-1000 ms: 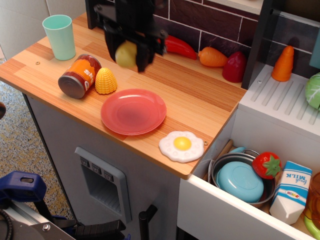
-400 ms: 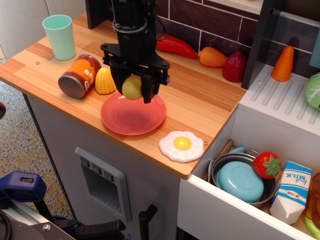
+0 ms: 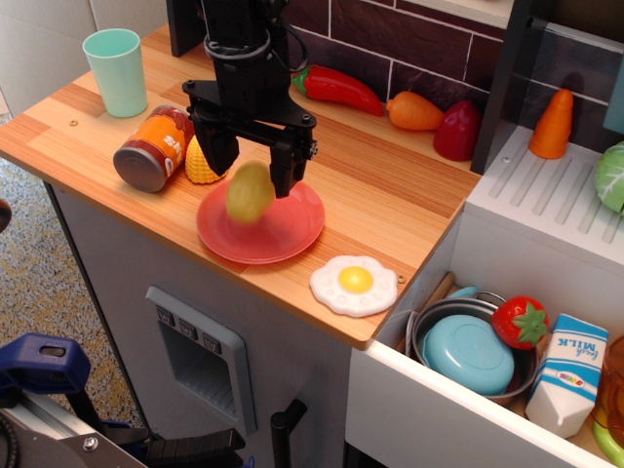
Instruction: Put potato on plate
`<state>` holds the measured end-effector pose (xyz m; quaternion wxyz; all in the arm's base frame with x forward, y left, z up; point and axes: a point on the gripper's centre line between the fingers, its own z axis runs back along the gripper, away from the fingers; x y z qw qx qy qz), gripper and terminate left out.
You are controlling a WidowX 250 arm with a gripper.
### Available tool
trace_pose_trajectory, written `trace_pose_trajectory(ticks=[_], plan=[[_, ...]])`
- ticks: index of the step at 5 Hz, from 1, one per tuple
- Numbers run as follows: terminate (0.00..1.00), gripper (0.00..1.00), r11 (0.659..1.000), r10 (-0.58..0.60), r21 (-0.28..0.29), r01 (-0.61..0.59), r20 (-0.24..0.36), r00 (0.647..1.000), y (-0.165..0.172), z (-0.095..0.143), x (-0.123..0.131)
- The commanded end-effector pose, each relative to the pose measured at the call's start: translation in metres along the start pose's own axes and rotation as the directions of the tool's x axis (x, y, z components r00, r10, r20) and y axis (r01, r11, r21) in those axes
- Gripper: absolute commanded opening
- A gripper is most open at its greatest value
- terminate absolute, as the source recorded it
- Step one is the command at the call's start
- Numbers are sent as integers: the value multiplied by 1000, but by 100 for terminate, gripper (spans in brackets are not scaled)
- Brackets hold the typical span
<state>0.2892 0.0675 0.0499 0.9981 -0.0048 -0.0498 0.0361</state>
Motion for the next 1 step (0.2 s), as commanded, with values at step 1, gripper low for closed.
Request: trace_pose_trajectory(ticks=[1], plan=[[100,100,1000,2,7,-2,42,999,4,9,9]])
